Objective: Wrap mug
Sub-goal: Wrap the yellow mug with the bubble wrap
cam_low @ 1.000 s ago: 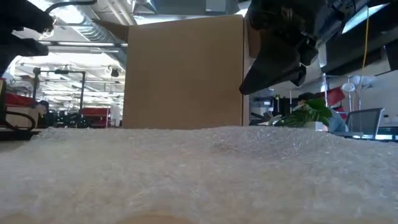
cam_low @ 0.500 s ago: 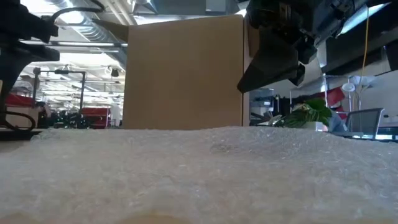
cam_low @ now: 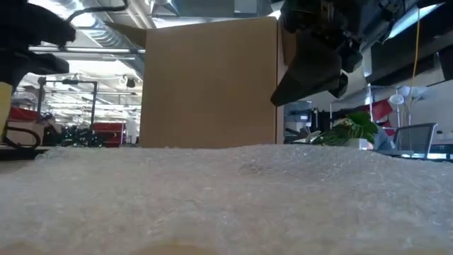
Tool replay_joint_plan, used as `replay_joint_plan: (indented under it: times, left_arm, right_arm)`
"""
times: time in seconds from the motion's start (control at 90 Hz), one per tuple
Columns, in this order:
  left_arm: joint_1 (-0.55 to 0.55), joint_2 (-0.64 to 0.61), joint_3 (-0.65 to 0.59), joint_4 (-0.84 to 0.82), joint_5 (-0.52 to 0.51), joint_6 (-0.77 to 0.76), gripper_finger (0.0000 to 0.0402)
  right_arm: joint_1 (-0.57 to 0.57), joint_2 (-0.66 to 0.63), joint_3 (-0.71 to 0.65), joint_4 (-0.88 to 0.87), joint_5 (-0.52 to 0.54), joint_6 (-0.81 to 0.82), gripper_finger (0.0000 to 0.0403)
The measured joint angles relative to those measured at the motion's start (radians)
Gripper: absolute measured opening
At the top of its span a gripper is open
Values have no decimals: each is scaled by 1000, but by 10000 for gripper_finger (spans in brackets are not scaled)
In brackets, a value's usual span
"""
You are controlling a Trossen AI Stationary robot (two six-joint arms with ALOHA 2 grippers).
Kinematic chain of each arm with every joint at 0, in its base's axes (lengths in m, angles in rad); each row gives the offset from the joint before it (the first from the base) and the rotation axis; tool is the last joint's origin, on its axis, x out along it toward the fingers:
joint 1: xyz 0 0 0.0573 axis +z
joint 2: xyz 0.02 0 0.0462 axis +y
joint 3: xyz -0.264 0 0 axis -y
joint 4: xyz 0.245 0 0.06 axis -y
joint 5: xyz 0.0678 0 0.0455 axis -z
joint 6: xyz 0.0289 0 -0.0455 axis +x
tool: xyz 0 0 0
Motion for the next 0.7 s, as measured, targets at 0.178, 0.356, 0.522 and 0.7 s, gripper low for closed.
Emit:
replay_joint_plan:
  times: [0.178,0.356,0.522,0.7]
  left_arm:
    - [49,0,68,18,-2,0,1]
    - [92,10,149,21,8,14,1]
    - [122,71,203,18,41,84,0]
    - [158,187,253,100,75,174,0]
  right_arm:
    - [0,0,0,-39,-26,2,0]
    - [42,0,-1,-154,-6,59,0]
    - [146,-38,-1,-155,97,56,0]
    - [280,-125,-90,-110,268,133,0]
